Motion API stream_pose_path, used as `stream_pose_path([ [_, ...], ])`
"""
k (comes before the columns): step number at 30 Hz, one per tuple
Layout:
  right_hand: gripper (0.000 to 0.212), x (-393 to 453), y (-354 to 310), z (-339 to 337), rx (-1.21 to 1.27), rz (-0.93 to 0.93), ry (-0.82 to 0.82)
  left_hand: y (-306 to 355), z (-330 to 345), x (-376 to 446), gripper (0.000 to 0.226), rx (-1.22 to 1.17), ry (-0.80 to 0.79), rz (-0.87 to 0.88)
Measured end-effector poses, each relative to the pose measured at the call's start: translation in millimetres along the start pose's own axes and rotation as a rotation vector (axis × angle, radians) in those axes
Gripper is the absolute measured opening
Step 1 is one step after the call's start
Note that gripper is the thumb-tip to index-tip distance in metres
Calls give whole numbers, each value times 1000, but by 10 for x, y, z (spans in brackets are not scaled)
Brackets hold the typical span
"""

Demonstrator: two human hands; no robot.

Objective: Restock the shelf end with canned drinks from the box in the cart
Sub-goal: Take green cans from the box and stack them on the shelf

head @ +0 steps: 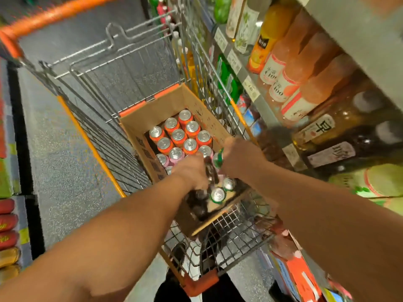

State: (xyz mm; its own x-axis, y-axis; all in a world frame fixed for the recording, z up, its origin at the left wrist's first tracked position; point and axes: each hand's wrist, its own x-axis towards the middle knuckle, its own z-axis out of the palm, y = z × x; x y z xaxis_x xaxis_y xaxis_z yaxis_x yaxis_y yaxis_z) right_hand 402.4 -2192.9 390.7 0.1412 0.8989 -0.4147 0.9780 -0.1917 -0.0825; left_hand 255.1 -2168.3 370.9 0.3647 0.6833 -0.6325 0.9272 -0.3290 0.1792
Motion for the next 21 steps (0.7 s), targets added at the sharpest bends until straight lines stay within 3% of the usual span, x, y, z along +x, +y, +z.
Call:
stream_pose_path([
  [8, 68, -779, -155, -1142, 294, 356, 125, -111, -1114, -637, 55, -130, 217, 129],
  [11, 97, -1125, -228, -1487, 423, 407, 224, -21, -1434, -945, 53, -155, 309, 210],
  [16, 77, -1699, -348, -1925, 564, 443, 497, 131, -1901, -1483, 60, -324, 400, 399],
  [21, 84, -2258, -419, -2308, 734, 418, 762, 206, -2344, -1970, 85, -476, 503, 602],
])
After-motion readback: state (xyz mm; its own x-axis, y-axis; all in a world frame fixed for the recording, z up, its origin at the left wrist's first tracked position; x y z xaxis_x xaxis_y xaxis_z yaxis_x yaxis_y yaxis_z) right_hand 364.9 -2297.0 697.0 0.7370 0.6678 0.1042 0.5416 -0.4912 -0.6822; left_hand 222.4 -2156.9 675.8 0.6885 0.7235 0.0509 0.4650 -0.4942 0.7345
